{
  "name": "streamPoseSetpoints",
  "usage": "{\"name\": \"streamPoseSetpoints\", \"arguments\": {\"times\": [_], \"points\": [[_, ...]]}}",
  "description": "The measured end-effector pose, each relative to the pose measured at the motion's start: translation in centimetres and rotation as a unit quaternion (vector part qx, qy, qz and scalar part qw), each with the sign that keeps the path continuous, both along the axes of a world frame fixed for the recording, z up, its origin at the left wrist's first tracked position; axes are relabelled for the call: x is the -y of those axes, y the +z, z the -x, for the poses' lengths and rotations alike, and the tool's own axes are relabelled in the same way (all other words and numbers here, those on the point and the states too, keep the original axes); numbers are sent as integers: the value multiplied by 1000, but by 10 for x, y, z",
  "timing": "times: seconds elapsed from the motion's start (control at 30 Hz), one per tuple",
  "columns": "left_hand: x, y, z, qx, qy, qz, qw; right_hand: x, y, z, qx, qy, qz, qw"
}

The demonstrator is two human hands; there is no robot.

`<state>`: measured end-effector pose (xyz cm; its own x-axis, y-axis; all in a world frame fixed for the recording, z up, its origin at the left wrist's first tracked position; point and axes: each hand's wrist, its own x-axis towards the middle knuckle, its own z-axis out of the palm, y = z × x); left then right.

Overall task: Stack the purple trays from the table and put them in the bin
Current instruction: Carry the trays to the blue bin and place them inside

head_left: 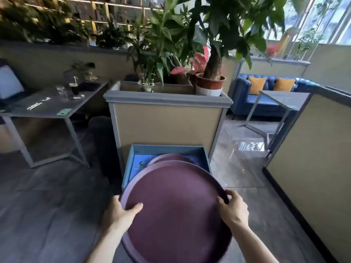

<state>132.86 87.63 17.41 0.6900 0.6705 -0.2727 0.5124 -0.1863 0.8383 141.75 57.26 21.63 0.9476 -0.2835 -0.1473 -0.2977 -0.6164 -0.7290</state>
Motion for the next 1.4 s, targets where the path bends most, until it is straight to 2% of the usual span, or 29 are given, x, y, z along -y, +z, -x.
{"name": "streamPoseSetpoints", "arguments": {"times": [0.3,0.5,0.63,0.73,1.07,1.4], "points": [[-12,-44,-155,-101,36,-51,993,-21,-59,-168,-55,42,45,997],[-20,-86,-230,-167,50,-46,984,-39,-102,-249,-110,95,97,985],[-29,-108,-260,-199,58,-51,977,-52,-127,-282,-134,150,151,968],[-41,-124,-284,-219,59,-73,971,-63,-144,-306,-143,174,158,961],[-58,-162,-336,-280,22,-128,951,-89,-187,-358,-165,184,195,949],[-52,-181,-343,-288,23,-156,945,-90,-204,-364,-152,173,231,946]]}}
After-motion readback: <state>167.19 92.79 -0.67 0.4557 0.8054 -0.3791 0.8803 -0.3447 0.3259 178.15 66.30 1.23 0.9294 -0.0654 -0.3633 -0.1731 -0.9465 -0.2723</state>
